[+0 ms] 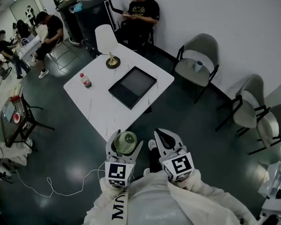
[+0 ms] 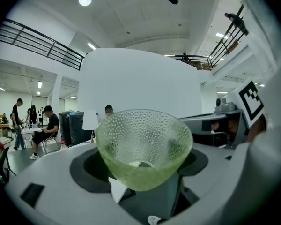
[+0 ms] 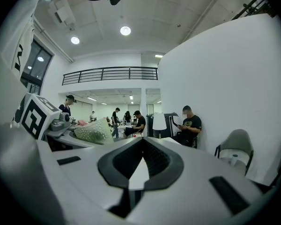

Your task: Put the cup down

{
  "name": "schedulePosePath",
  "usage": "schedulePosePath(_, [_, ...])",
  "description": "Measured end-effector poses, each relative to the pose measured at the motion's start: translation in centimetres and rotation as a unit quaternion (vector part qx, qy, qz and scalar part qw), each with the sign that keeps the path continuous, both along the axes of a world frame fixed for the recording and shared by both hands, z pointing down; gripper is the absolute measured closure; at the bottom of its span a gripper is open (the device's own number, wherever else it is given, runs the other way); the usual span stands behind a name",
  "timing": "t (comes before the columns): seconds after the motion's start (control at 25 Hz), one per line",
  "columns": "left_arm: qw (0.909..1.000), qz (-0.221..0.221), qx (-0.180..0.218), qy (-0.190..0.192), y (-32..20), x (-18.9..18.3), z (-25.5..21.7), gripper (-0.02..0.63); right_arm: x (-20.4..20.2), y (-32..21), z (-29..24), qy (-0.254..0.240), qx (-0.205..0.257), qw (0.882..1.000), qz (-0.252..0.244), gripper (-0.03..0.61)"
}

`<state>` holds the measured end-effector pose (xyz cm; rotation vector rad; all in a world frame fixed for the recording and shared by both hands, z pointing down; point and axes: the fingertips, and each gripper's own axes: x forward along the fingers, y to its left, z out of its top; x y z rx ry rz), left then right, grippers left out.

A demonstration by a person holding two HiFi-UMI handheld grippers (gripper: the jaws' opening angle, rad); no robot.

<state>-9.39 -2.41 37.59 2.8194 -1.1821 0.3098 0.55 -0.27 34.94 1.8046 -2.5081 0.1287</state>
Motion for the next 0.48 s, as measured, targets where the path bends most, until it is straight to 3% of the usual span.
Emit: schedulePosePath(0.48, [0.9995,-0.028,-0.006,-0.011,-6.8,0.7,0.2,0.218,1.2,-7.2,1.5,-0.011,-0.021,0.999,-0.024,0.572])
